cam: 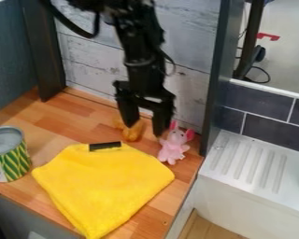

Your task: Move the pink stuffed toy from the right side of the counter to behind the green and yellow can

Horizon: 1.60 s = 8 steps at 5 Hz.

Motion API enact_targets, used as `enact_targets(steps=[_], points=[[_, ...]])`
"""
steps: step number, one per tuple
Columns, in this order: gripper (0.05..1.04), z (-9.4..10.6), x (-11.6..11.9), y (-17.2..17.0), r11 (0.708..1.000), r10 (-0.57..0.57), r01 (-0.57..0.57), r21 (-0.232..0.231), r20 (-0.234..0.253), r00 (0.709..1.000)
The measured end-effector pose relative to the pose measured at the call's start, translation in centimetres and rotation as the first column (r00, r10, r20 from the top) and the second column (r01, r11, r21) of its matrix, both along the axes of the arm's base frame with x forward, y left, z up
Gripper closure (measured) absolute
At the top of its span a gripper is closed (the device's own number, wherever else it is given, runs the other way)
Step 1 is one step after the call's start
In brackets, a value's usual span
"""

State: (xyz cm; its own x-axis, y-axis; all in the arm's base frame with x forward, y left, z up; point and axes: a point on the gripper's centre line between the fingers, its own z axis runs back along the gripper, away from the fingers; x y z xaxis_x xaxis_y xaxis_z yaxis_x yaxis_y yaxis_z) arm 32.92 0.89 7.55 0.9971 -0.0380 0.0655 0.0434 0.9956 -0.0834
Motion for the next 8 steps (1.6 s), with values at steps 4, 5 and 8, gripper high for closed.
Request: enact_targets(steps=[4,5,8], points=[[0.083,-4.2,2.9,-2.1,0.999,-0.022,0.024,0.048,-0.026,0.999],[0.14,-4.5,3.4,-2.0,0.999,-0.023,0.023,0.047,-0.017,1.0],[0.835,-4.6,4.2,-2.5,1.0,0.015,-0.015,0.005,0.029,0.999]])
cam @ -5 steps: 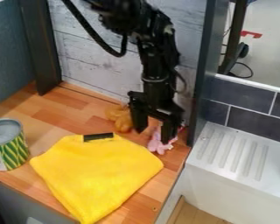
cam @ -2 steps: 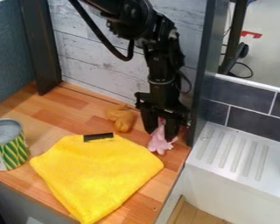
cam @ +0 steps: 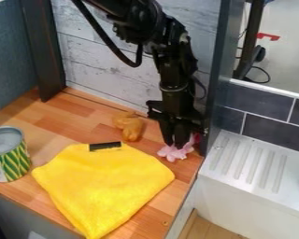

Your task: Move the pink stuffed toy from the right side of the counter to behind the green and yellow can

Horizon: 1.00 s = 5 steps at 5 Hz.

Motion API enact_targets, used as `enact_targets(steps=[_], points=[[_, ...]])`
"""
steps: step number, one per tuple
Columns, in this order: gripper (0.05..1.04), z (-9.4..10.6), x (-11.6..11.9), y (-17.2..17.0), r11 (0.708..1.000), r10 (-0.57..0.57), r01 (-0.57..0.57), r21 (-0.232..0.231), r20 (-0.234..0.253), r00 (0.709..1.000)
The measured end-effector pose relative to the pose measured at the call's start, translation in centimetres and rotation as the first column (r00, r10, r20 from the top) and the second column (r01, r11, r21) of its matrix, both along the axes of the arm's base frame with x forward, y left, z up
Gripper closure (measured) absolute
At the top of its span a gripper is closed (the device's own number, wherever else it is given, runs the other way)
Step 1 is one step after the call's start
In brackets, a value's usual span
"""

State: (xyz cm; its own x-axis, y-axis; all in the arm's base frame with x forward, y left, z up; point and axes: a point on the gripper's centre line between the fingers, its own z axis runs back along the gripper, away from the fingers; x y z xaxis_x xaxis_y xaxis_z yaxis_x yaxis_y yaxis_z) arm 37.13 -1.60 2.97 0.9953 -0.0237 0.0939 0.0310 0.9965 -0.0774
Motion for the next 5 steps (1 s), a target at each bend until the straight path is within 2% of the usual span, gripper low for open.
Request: enact_targets(steps=[1,2,3,4,5], points=[[0.877,-0.1,-0.6,1.0,0.999,0.044,-0.044,-0.014,-0.024,0.999],[0.889,2.8,-1.2,2.3,0.992,0.125,-0.124,-0.017,0.052,0.991],[0.889,5.8,-1.7,3.8,0.979,0.206,-0.202,-0.039,0.153,0.967],[0.889,8.6,-2.4,5.9,0.956,0.291,-0.279,-0.084,0.223,0.93],[0.889,9.6,-3.8,9.7,0.938,0.342,-0.347,-0.008,0.191,0.92]])
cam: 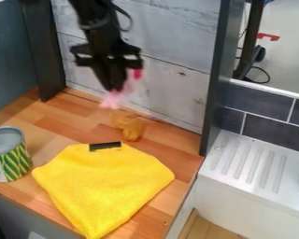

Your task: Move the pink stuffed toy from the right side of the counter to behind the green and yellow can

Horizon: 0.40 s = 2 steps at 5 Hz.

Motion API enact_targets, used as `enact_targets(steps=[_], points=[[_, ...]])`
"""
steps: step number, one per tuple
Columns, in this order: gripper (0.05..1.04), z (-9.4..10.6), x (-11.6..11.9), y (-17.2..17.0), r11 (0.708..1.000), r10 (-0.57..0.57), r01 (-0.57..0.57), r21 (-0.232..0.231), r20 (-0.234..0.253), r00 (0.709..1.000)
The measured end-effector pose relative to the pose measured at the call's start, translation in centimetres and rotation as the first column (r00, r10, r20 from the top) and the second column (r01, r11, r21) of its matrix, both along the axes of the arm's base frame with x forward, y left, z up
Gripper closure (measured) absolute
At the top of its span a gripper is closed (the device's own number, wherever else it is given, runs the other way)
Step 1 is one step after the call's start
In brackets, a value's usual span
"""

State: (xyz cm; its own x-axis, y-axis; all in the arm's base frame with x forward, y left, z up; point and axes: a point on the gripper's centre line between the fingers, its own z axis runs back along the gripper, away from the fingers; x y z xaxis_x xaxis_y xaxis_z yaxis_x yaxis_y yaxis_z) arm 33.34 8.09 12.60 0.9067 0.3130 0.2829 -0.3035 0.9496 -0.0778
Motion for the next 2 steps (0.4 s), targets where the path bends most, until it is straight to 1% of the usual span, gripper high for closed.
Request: enact_targets(steps=[1,2], points=[[0.889,0.9,-0.7,4.7,0.994,0.088,-0.086,0.06,-0.027,0.996],[0.889,-1.6,-2.1,9.3,0.983,0.171,-0.161,0.091,-0.11,0.979]])
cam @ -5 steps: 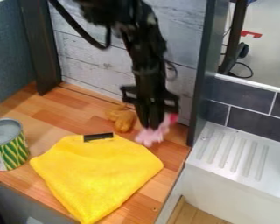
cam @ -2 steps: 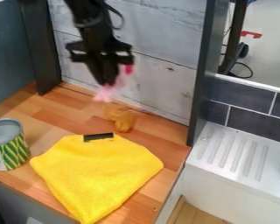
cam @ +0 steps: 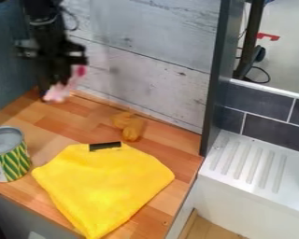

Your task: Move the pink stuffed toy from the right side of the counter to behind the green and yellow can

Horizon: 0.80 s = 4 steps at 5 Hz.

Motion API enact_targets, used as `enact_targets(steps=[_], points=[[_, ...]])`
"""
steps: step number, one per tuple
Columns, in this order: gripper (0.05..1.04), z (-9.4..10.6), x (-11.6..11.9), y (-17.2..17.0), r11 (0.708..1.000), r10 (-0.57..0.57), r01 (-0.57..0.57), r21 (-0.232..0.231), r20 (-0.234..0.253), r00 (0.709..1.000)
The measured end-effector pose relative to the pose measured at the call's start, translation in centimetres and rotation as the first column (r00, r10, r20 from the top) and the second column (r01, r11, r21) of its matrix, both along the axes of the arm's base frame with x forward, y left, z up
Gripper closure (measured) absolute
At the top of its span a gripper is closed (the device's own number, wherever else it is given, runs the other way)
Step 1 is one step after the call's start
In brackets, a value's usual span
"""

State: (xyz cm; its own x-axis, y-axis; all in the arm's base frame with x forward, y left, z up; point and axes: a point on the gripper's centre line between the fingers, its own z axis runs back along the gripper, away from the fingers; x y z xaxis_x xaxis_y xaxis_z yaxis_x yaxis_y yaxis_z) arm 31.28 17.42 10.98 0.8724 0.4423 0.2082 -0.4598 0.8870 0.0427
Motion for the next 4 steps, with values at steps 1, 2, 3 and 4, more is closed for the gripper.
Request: enact_targets(steps=[1,2,3,4], points=[[0.889,-1.9,-1.5,3.1,0.999,0.039,-0.037,0.026,-0.094,0.995],[0.889,-4.1,-3.7,5.3,0.998,0.068,-0.066,0.018,-0.189,0.98],[0.889,-5.6,-5.7,6.9,0.995,0.098,-0.102,-0.007,-0.244,0.965],[0.889,-7.0,-6.4,7.2,0.995,0.084,-0.098,-0.034,-0.282,0.956]])
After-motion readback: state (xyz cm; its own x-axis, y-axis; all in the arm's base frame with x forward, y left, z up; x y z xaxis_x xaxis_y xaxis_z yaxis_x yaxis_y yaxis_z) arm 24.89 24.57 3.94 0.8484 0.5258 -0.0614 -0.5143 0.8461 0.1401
